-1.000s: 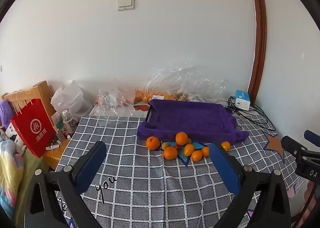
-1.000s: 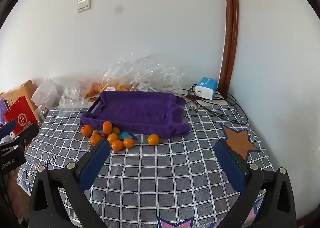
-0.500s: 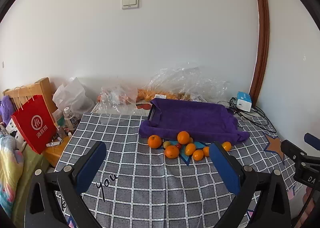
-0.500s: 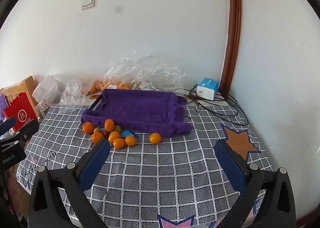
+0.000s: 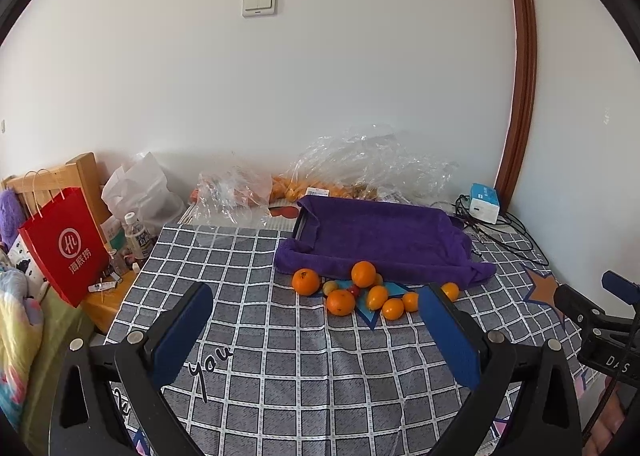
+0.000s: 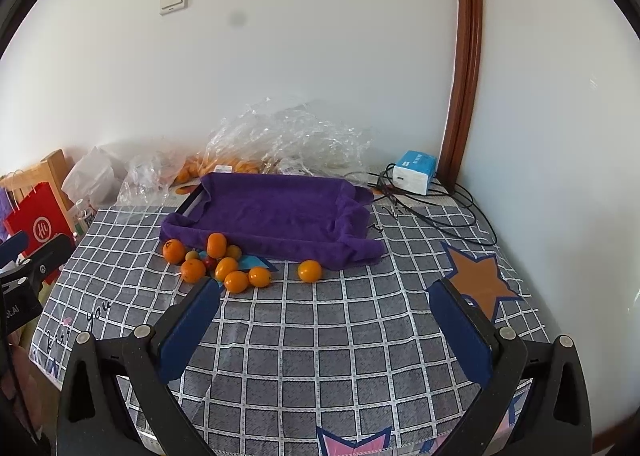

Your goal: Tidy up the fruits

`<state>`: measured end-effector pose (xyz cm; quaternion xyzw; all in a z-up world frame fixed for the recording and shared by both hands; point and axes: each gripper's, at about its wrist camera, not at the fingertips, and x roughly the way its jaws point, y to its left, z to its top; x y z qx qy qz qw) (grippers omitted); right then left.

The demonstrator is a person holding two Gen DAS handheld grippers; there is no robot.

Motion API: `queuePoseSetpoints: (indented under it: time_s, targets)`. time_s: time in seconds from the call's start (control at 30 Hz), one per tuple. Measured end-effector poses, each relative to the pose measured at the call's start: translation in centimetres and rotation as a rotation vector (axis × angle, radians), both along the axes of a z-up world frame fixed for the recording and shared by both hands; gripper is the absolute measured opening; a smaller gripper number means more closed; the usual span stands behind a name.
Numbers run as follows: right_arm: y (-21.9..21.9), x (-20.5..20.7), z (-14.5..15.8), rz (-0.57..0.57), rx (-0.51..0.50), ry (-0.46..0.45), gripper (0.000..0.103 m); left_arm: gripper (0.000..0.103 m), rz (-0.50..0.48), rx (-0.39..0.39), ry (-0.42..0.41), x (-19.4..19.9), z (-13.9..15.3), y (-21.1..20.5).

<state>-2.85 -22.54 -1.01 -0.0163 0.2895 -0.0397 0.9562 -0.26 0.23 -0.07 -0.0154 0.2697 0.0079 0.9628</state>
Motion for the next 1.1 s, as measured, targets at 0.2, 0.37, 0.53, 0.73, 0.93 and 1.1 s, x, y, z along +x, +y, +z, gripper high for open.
queuePoseSetpoints:
  time_s: [0.2,0.37,0.53,0.73,0.93,1.1]
  targets:
    - [-0.07,-0.48,0.22,-0.001,0.003,-0.016,0.103,0.103,-0.006,-0.004,-0.008,-0.24,-0.19,0.09]
    - [-0.17,-0.34,0.17,-0.004,0.008,-0.011,0.103,0.103,-0.005,-0.01,-0.01,-0.37,-0.19,0.2]
    - [-0.14,-0.37,0.28,-0.003,0.012,-0.012,0.103,0.103,-0.002,-0.01,-0.009,-0.43,-0.09,0.28]
    - [0.13,-0.35,0.23,0.001,0.011,-0.015,0.103,0.103,-0.002,-0.008,-0.012,-0.49,-0.05,0.19]
    - [0.31,-0.41,0.16,0.002,0.004,-0.013,0.103,0.103,-0.003,-0.01,-0.012,-0.45,-0.01,0.08]
    - [0.29,-0.6,0.23,0.006,0.01,-0.018,0.103,0.103,-0.001,-0.013,-0.02,-0.81,0.14,0.25]
